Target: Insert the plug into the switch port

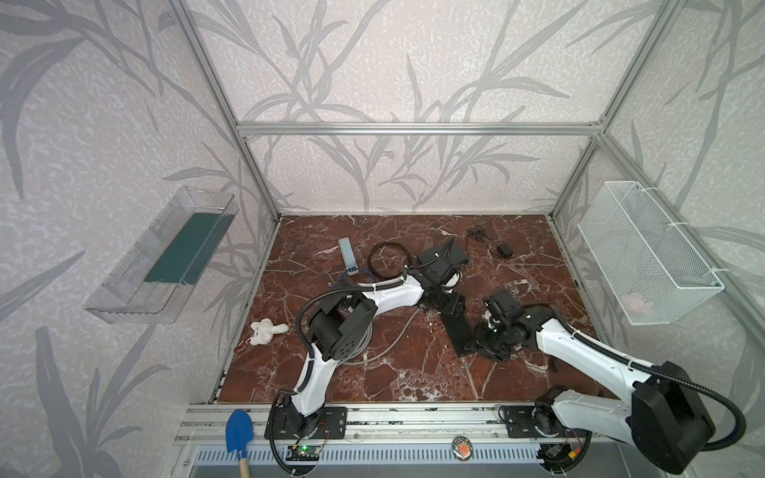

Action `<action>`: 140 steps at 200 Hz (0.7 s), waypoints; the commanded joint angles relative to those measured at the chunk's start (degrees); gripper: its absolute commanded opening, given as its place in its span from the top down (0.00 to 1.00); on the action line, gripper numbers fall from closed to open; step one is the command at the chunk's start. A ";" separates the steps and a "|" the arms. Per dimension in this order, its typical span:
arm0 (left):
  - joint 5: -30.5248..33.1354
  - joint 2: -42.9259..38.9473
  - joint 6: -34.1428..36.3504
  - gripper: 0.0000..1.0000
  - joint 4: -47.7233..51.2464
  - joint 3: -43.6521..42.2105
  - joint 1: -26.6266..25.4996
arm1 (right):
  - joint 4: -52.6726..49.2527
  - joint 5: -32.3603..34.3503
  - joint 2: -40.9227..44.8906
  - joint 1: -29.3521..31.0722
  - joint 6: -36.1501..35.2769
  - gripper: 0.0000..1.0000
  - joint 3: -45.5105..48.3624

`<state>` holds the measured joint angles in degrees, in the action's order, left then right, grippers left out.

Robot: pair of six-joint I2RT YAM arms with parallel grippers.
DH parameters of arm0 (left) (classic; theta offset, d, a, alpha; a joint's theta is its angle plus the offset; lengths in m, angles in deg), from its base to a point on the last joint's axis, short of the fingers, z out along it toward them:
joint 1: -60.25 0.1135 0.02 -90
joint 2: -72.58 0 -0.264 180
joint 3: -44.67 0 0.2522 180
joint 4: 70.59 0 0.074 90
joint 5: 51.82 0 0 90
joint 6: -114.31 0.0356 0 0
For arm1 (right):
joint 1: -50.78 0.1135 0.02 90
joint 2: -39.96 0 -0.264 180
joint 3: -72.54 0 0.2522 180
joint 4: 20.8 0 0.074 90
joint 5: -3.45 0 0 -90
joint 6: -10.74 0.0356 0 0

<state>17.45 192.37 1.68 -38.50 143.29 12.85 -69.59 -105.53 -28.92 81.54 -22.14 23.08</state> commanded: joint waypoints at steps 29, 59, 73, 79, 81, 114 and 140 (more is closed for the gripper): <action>-4.37 0.57 1.74 0.29 1.26 1.32 0.02 | 7.90 0.79 -4.07 0.55 4.93 0.61 0.30; -4.03 0.54 1.71 0.33 1.88 0.52 0.02 | 9.85 1.51 -7.53 0.44 4.04 0.65 -0.92; -3.92 0.42 1.89 0.34 2.35 0.59 0.19 | 9.77 2.23 -9.07 0.01 3.08 0.67 -2.07; -3.80 0.34 1.89 0.35 2.70 0.70 0.24 | 9.73 2.44 -9.51 -0.45 2.53 0.68 -2.54; -3.71 0.27 1.89 0.35 2.77 0.73 0.28 | 9.74 2.54 -9.63 -0.68 2.42 0.68 -2.64; -2.65 0.77 1.81 0.37 3.99 2.19 1.42 | 9.98 2.40 -12.88 -5.25 -1.93 0.70 -6.11; -3.82 2.35 1.04 0.39 4.38 4.19 3.37 | 8.87 1.04 -17.58 -7.72 -6.69 0.71 -11.00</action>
<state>16.60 192.78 3.21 -36.78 144.58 15.72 -62.68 -106.04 -42.71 75.88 -23.41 16.63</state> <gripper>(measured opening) 0.621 0.292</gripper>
